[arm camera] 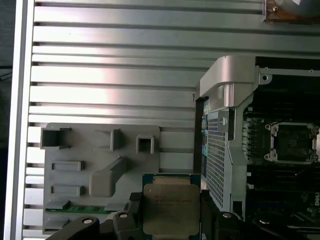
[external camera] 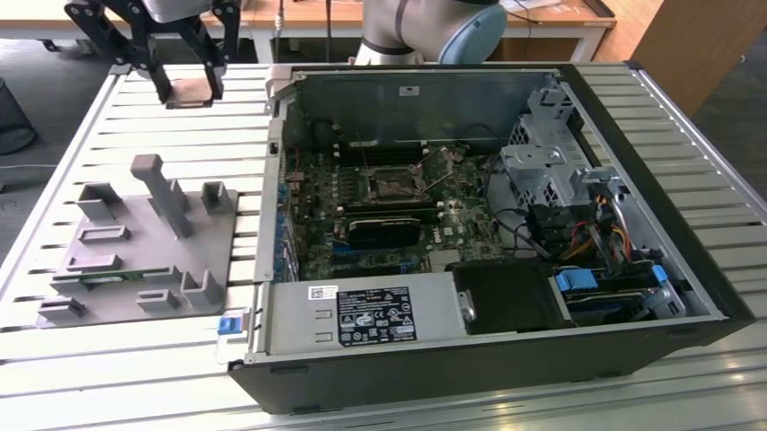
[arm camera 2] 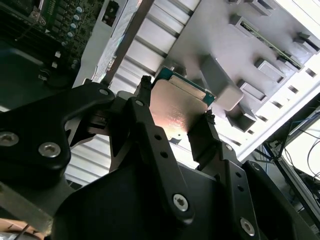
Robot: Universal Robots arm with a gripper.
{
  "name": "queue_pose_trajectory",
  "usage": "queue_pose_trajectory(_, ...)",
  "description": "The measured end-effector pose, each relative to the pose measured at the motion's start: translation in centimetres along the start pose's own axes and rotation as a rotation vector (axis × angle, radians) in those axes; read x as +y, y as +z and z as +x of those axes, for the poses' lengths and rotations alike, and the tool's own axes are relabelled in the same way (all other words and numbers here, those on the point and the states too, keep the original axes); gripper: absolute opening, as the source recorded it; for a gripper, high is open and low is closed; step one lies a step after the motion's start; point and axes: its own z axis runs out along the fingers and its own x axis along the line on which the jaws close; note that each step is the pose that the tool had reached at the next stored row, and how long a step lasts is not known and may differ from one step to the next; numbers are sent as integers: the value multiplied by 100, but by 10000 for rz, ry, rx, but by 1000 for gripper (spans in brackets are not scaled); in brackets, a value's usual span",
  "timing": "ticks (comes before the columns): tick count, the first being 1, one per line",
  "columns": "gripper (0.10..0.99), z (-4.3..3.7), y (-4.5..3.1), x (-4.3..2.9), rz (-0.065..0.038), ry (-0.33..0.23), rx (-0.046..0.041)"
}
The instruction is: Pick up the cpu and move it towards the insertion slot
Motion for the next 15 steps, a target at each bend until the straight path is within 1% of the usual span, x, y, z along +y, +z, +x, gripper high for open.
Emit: queue_pose_trajectory(15,545,-164,1,38,0,0,0)
